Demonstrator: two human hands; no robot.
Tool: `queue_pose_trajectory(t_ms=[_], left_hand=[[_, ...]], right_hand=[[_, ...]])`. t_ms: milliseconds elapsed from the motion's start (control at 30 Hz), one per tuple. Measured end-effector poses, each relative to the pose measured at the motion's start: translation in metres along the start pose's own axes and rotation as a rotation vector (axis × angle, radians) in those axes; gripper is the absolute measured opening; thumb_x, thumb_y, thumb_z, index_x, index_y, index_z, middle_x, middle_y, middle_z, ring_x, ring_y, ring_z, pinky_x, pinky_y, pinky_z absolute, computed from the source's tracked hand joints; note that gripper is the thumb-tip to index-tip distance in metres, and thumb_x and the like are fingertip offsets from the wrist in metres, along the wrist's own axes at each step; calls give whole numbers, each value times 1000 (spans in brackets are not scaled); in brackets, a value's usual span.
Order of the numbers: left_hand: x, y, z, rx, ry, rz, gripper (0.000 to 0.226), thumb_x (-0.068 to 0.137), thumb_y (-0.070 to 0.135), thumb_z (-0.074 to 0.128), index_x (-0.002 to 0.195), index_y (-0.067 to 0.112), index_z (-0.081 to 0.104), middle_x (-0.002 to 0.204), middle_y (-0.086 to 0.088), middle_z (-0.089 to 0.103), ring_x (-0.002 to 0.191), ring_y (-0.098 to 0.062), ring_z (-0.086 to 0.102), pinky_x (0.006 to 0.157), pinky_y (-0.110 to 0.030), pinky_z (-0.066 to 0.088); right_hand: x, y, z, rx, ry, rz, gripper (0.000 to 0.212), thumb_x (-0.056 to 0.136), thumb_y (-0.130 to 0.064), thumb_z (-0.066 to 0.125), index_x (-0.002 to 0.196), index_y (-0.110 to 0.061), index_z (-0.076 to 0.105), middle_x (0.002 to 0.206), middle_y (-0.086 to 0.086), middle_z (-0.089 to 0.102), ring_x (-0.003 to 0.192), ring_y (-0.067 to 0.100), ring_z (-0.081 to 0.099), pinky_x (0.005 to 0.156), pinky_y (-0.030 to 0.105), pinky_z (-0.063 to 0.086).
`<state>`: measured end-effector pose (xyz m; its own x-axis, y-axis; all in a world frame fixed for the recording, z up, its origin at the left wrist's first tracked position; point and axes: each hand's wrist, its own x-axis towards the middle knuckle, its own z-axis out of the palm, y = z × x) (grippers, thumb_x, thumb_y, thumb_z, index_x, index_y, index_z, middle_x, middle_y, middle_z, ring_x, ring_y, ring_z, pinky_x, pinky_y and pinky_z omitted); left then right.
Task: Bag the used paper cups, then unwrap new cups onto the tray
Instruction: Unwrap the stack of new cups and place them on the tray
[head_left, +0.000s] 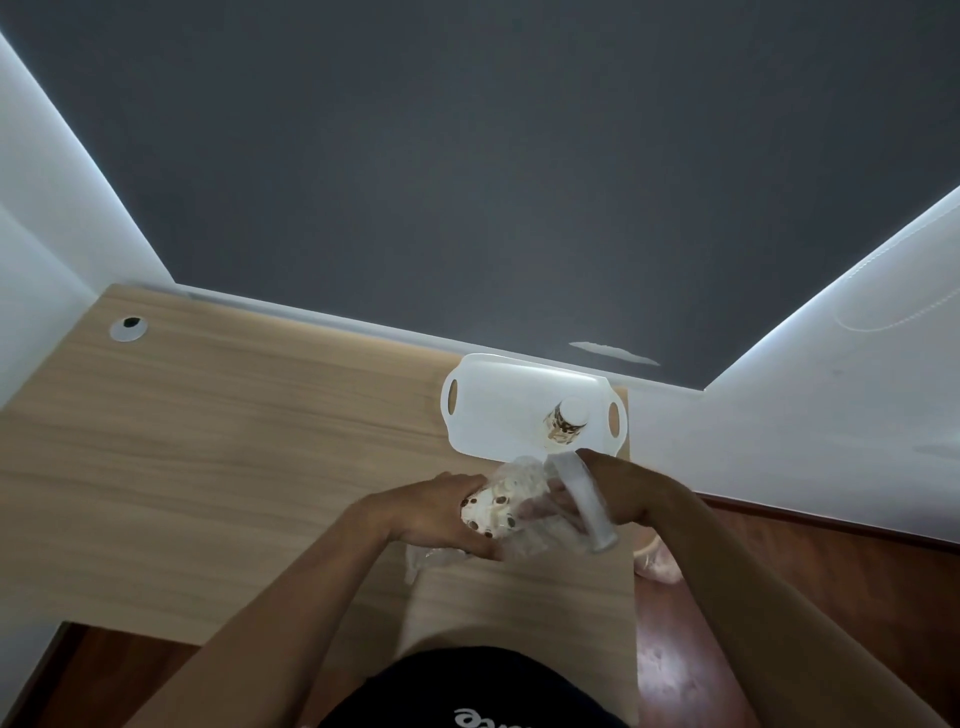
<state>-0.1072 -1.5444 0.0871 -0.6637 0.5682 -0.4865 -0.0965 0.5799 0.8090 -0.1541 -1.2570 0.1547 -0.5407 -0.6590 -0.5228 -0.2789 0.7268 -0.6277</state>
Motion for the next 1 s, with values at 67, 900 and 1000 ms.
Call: queue_pose_trajectory(t_ms=[67, 900, 1000], left_hand=[[-5, -8, -2, 1, 11, -13, 56, 78, 65, 94, 119, 35, 72, 103, 19, 78, 91, -4, 75, 88, -28, 60], [31, -33, 12, -751, 481, -295, 58, 84, 63, 74, 112, 13, 85, 97, -12, 84, 78, -28, 73, 73, -41, 55], [38, -20, 12, -789, 499, -222, 47, 97, 56, 68, 124, 21, 83, 113, -15, 86, 100, -36, 81, 86, -51, 57]], right_hand=[[-1, -18, -10, 15, -12, 68, 27, 97, -16, 78, 88, -41, 72, 79, -21, 72, 72, -11, 65, 78, 18, 48], [8, 8, 4, 887, 420, 233, 49, 91, -52, 82, 74, -12, 60, 68, 7, 49, 67, 21, 58, 81, 35, 62], [18, 3, 14, 866, 435, 265, 54, 95, -57, 77, 89, -6, 62, 70, 4, 55, 72, 23, 68, 91, 43, 68]])
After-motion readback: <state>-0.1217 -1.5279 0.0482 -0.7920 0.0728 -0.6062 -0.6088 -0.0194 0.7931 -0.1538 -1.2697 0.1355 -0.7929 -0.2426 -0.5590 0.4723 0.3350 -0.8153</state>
